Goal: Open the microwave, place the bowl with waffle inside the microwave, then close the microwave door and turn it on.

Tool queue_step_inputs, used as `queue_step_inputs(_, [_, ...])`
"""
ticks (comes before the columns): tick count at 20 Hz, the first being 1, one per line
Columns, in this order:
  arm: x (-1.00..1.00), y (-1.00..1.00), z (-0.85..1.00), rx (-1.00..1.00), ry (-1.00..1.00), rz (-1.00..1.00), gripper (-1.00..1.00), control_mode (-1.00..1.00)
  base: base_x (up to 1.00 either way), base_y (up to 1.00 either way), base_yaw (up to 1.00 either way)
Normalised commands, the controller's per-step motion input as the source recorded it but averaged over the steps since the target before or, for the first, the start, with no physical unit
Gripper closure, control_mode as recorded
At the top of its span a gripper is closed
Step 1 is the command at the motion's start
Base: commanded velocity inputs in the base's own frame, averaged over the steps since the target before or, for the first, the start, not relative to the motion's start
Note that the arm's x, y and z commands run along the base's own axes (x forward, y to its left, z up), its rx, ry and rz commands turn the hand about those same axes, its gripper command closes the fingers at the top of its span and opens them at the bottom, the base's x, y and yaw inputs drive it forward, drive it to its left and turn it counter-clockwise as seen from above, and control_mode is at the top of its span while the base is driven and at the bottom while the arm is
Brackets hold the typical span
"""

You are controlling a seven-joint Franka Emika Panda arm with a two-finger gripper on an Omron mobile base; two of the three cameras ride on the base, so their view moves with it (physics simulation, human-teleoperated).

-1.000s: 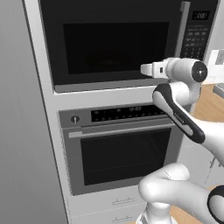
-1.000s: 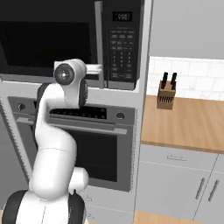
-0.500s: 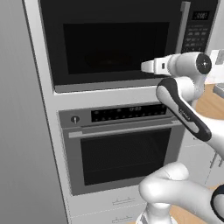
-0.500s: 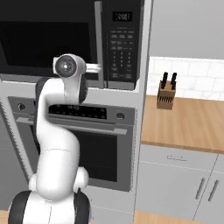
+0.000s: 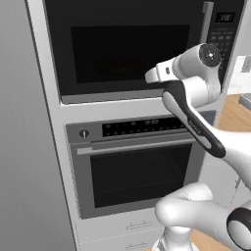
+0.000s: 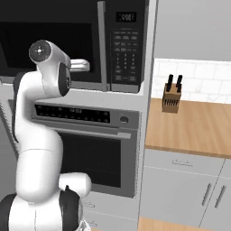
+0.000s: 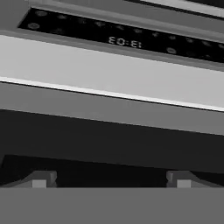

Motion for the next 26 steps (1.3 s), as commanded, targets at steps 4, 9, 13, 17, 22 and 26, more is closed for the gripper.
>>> queue_step_inputs(4, [-0.83, -0.52, 0.00, 0.00, 0.03, -0.18, -1.00, -1.00, 0.00, 0.00, 0.00])
queue_step_inputs(9, [-0.93, -0.92, 0.19, 0.14, 0.00, -0.22, -1.00, -1.00, 0.00, 0.00, 0.00])
queue_step_inputs(13, [-0.92, -1.00, 0.03, 0.24, 0.00, -0.19, -1.00, -1.00, 0.00, 0.00, 0.00])
queue_step_inputs(17, [-0.71, -0.78, 0.00, 0.31, -0.06, -0.14, -1.00, -1.00, 0.00, 0.00, 0.00])
queue_step_inputs(22, [-0.27, -0.34, 0.00, 0.30, -0.09, -0.08, -1.00, -1.00, 0.00, 0.00, 0.00])
queue_step_inputs(26, [0.16, 0.00, 0.00, 0.28, -0.18, -0.10, -1.00, -1.00, 0.00, 0.00, 0.00])
